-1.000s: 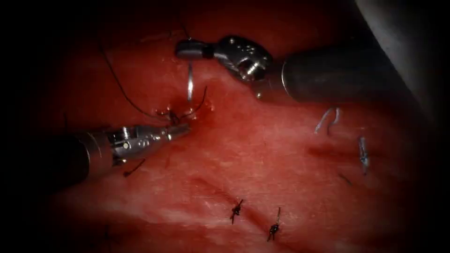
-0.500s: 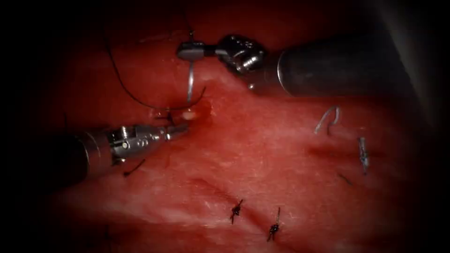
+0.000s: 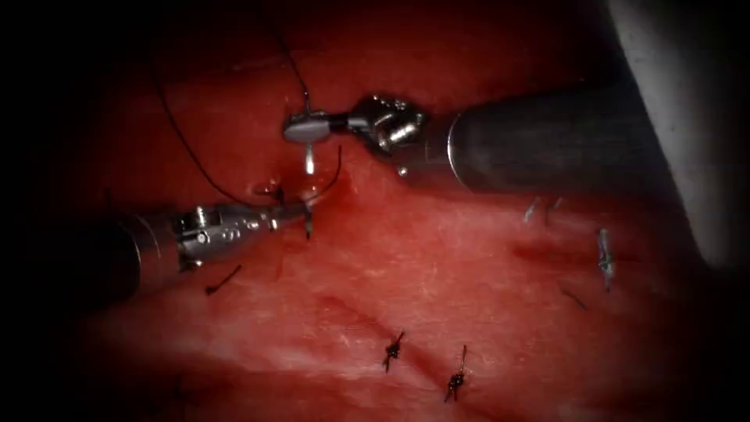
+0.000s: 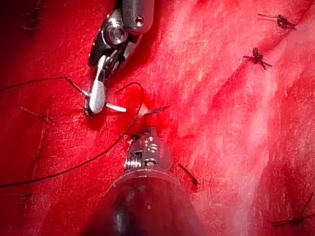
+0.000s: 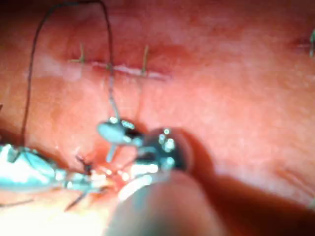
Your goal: Wound Closure
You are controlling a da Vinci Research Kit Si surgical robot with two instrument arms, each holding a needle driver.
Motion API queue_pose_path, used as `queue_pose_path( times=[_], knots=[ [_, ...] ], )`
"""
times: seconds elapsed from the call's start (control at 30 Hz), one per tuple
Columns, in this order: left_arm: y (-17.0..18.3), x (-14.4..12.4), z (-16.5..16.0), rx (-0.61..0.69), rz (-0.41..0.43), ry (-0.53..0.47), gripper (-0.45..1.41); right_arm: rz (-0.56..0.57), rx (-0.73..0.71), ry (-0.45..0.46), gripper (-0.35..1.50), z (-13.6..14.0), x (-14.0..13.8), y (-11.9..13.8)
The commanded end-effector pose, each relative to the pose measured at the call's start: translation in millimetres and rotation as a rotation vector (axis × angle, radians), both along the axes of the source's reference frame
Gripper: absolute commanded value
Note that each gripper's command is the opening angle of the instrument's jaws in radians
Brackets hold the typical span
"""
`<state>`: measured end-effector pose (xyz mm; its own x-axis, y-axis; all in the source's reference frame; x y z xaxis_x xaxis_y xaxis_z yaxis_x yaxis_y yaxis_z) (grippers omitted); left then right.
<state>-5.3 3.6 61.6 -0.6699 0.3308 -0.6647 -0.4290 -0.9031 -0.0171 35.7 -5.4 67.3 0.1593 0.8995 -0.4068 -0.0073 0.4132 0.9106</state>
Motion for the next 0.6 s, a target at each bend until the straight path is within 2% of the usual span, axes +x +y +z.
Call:
queue_pose_path(
  times=[0.03, 0.37, 0.4, 0.43, 0.47, 0.53, 0.6],
  knots=[
    [-0.1, -0.6, 0.6, 0.001, 0.000, -0.001, -0.28, -0.001, 0.003, 0.001, -0.35, 0.4, 0.6, -0.6],
    [0.1, -0.4, -0.4, 0.003, 0.012, 0.000, -0.28, -0.034, 0.065, 0.028, -0.35, -0.4, 0.8, -1.6],
    [0.1, -0.3, -0.8, -0.028, 0.028, 0.004, -0.27, 0.005, 0.035, 0.013, 0.31, -0.4, 0.8, -1.2],
    [0.1, -0.2, -1.0, -0.042, 0.039, -0.001, -0.27, 0.021, 0.019, 0.013, 0.76, -0.3, 0.7, -0.8],
    [0.1, -0.2, -1.0, -0.042, 0.039, -0.001, -0.27, 0.021, 0.019, 0.013, 0.76, -0.3, 0.7, -0.8],
    [0.1, -0.2, -1.4, -0.078, 0.074, -0.019, -0.27, 0.042, 0.000, 0.020, 1.08, 0.0, 0.4, 0.0],
    [0.0, -0.2, -1.9, -0.124, 0.118, -0.040, -0.23, 0.068, -0.043, 0.035, 1.23, 0.3, -0.1, 1.0]
  ],
)
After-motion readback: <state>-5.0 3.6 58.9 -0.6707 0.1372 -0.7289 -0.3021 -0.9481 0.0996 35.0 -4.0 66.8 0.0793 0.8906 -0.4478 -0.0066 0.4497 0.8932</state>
